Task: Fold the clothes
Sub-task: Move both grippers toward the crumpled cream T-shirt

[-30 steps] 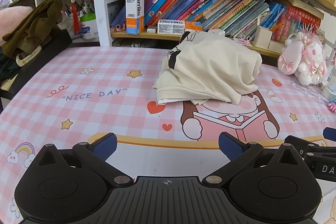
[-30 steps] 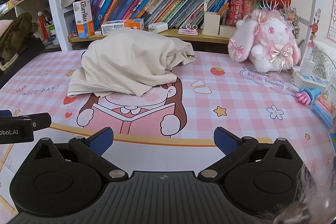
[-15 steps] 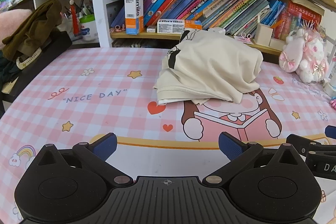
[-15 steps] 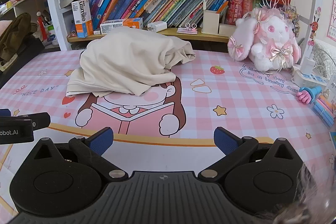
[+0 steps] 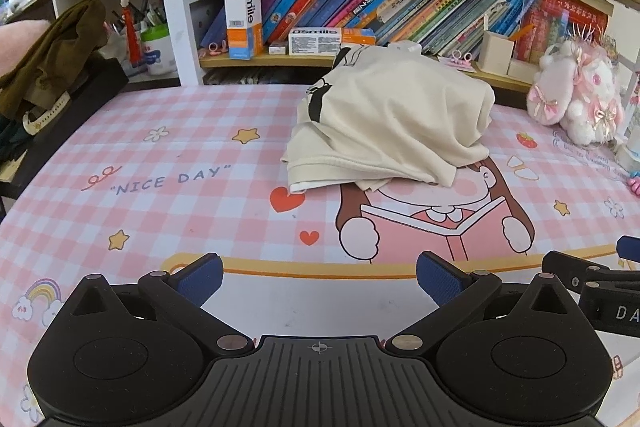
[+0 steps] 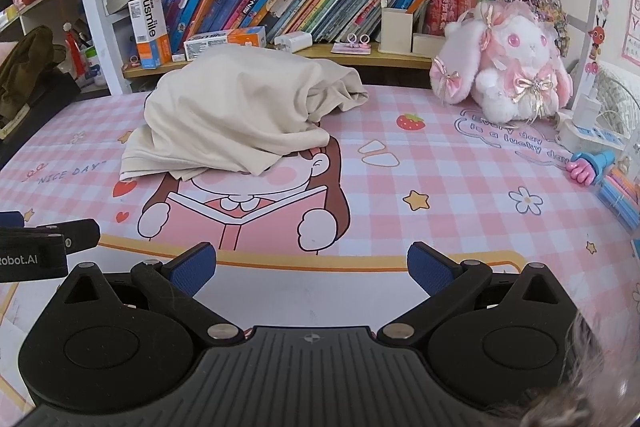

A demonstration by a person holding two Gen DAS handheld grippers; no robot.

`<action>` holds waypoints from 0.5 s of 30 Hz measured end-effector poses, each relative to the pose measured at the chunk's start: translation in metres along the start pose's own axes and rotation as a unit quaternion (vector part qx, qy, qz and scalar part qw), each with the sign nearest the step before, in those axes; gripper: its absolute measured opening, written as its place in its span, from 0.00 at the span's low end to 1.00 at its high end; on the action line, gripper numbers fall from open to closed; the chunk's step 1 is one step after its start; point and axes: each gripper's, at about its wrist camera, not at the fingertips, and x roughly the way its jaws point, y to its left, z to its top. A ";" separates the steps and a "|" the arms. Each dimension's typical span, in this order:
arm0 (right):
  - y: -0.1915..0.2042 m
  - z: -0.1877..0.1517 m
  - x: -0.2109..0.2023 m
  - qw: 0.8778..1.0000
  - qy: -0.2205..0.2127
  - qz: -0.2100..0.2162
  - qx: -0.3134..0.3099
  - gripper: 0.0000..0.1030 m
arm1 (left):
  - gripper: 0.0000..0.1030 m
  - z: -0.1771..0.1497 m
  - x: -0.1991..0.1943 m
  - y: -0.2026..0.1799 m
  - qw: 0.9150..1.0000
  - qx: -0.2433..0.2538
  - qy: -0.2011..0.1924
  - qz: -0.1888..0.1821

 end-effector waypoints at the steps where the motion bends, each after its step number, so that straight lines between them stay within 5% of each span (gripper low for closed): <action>1: -0.001 0.000 0.001 1.000 0.001 0.000 0.002 1.00 | 1.00 0.000 0.001 0.000 1.000 0.001 0.001 0.001; 15: -0.004 -0.003 0.010 1.000 0.011 0.015 0.018 1.00 | 1.00 0.000 0.001 -0.002 1.000 0.009 -0.012 0.007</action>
